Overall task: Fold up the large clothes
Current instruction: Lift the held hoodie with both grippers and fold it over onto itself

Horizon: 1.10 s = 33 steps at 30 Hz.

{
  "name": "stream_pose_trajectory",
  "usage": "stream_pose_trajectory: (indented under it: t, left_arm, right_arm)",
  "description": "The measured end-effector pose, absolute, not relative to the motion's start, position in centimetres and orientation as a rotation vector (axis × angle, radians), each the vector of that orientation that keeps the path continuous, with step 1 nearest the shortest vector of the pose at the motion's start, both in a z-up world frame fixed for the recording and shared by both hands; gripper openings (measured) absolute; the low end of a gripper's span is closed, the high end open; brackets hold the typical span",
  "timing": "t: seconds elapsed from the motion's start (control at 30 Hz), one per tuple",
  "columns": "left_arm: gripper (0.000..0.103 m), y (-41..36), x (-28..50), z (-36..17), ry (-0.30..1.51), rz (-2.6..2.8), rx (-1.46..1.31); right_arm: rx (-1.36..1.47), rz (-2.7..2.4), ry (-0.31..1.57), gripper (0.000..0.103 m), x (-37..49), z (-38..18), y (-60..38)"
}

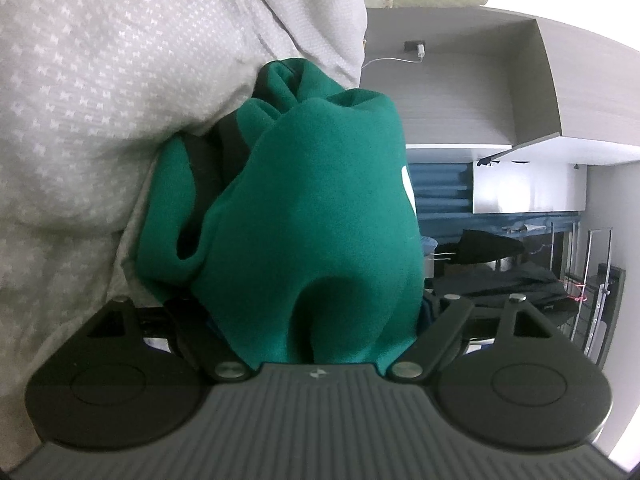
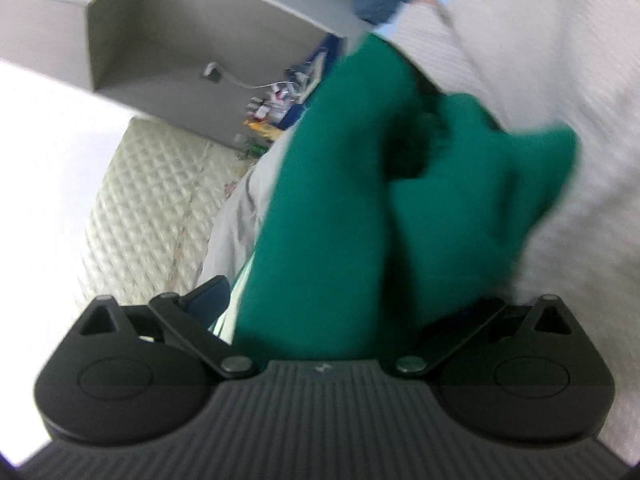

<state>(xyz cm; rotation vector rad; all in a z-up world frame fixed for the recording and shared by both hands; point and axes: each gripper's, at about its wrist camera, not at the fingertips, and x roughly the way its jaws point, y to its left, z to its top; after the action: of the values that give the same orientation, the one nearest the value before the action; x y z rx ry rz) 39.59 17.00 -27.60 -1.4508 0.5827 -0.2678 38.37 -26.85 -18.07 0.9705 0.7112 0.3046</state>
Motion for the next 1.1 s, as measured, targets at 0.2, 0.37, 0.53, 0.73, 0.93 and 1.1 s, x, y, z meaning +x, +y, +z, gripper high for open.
stream_pose_trajectory:
  t: [0.2, 0.37, 0.53, 0.73, 0.93, 1.1]
  left_arm:
    - [0.087, 16.8, 40.3, -27.9, 0.595, -0.261, -1.45]
    - [0.073, 16.3, 40.6, -26.5, 0.621, -0.245, -1.311]
    - [0.044, 15.9, 40.1, -24.6, 0.572, -0.245, -1.192]
    - [0.038, 16.5, 37.6, -22.3, 0.479, -0.273, -1.16]
    - [0.038, 16.8, 33.7, -18.4, 0.397, -0.37, -1.162]
    - [0.038, 14.2, 32.1, -13.0, 0.356, -0.46, -1.116]
  right_arm:
    - [0.855, 0.278, 0.751, 0.103, 41.2, -19.2, -25.1]
    - [0.891, 0.276, 0.743, 0.079, 41.7, -20.4, -25.3]
    - [0.828, 0.318, 0.669, 0.05, 40.9, -18.9, -25.2]
    - [0.812, 0.37, 0.567, 0.045, 38.0, -16.4, -25.1]
    - [0.8, 0.42, 0.487, 0.045, 33.6, -11.9, -25.4]
    - [0.775, 0.441, 0.42, 0.045, 29.6, -6.7, -27.0]
